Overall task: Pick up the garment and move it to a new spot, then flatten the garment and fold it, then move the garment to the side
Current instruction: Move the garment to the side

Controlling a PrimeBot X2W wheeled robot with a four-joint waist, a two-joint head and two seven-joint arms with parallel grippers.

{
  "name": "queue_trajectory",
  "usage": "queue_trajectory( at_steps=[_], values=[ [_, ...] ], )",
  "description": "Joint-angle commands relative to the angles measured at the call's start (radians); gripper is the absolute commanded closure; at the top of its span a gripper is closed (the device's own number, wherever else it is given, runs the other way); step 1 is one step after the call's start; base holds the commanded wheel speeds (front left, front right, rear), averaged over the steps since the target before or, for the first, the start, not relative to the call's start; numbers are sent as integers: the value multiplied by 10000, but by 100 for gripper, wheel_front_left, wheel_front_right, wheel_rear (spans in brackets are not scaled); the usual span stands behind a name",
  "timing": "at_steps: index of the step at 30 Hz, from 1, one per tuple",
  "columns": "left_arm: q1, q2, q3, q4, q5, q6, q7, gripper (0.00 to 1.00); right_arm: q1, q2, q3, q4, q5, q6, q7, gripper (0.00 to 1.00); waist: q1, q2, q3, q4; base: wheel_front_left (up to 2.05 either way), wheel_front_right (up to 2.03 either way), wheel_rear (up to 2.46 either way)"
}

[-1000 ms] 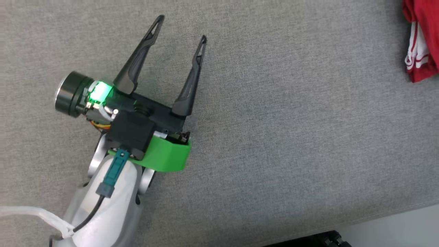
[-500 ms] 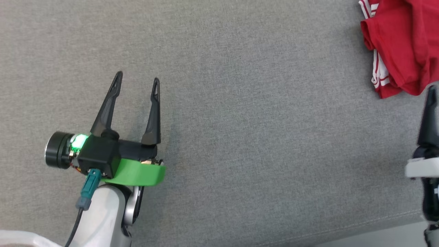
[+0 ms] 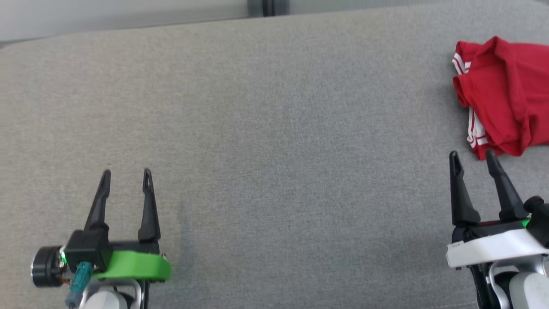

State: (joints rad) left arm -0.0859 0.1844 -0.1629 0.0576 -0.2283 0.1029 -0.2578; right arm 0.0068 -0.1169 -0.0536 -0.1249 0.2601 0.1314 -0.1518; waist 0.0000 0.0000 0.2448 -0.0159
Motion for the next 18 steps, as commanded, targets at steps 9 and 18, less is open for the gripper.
queue_trajectory(
  at_steps=[9,18],
  values=[
    [1277,81,-248,341,-168,-413,-71,0,1193,113,174,-443,-261,-11,605,0,0,0,-1753,309,0,0,0],
    [1730,126,-212,671,-268,-425,-73,0,1960,208,305,-737,-441,-11,975,0,0,0,-2444,148,0,0,0]
  ],
)
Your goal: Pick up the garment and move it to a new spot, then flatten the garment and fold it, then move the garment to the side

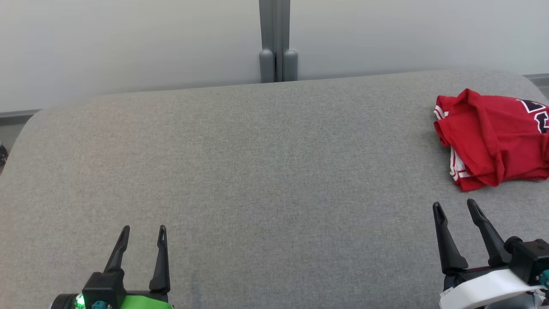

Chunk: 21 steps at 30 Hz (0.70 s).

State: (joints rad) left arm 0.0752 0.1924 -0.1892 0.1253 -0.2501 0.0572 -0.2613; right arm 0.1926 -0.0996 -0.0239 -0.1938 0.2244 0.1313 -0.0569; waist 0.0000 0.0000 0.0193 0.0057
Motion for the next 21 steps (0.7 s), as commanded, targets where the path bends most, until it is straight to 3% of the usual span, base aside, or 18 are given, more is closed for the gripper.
queue_trajectory(
  at_steps=[1,21],
  values=[
    [116,65,70,7,-60,28,-39,0,143,43,16,-82,-102,-10,41,0,0,0,-210,-76,0,0,0],
    [-94,63,95,301,-67,144,-35,0,162,-46,137,-76,-13,-10,143,0,0,0,-232,-197,0,0,0]
  ],
)
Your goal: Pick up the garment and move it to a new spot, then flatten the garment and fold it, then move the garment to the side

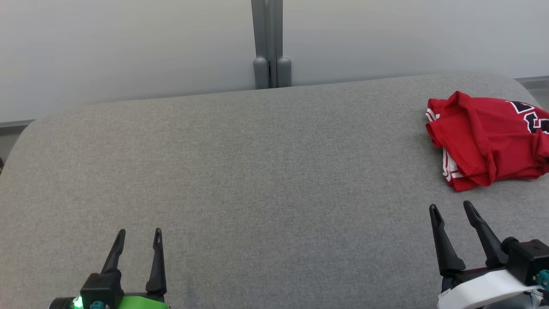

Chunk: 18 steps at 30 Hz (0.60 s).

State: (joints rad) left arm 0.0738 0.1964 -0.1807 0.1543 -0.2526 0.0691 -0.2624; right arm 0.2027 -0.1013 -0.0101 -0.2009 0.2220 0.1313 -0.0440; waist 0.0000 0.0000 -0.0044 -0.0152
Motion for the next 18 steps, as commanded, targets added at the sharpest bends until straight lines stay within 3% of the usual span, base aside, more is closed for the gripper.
queue_trajectory(
  at_steps=[1,2,18],
  values=[
    [-116,7,13,5,-28,55,-23,0,51,-58,-17,0,35,-10,23,0,0,0,10,24,0,0,0],
    [-17,-11,-1,15,-8,9,4,100,1,-17,2,20,28,2,-3,100,0,0,9,18,0,0,0],
    [-333,-294,490,327,-2545,-362,693,100,-564,-43,16,945,2779,0,132,100,0,0,18,32,0,0,0]
  ],
)
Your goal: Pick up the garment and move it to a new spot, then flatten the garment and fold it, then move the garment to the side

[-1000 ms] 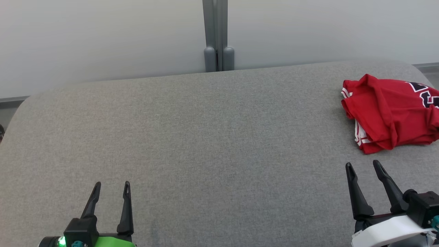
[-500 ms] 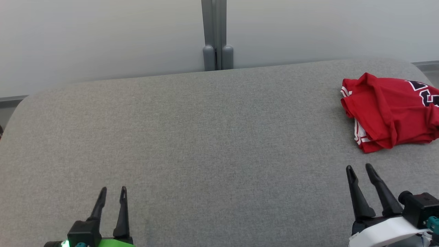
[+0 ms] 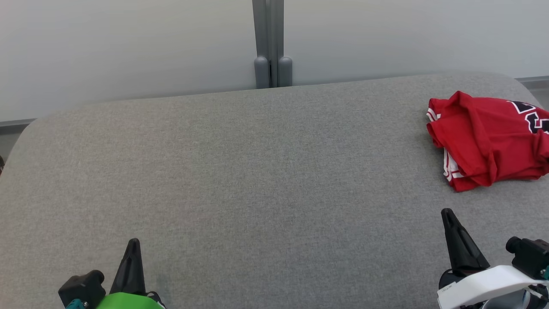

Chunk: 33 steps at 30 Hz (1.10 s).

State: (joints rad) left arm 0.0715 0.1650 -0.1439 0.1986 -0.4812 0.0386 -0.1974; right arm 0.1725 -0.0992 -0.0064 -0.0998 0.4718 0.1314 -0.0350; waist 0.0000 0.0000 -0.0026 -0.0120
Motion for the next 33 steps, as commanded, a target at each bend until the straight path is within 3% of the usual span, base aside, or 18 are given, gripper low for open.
queue_trajectory(
  at_steps=[1,33],
  values=[
    [-339,3,161,-107,-439,-84,92,100,-308,-67,-22,-7,474,-2,52,100,0,0,0,2,0,0,0],
    [-973,-437,1126,109,-4835,-746,1291,100,-1345,-41,-183,1360,5099,-3,416,100,0,0,17,36,0,0,0]
  ],
)
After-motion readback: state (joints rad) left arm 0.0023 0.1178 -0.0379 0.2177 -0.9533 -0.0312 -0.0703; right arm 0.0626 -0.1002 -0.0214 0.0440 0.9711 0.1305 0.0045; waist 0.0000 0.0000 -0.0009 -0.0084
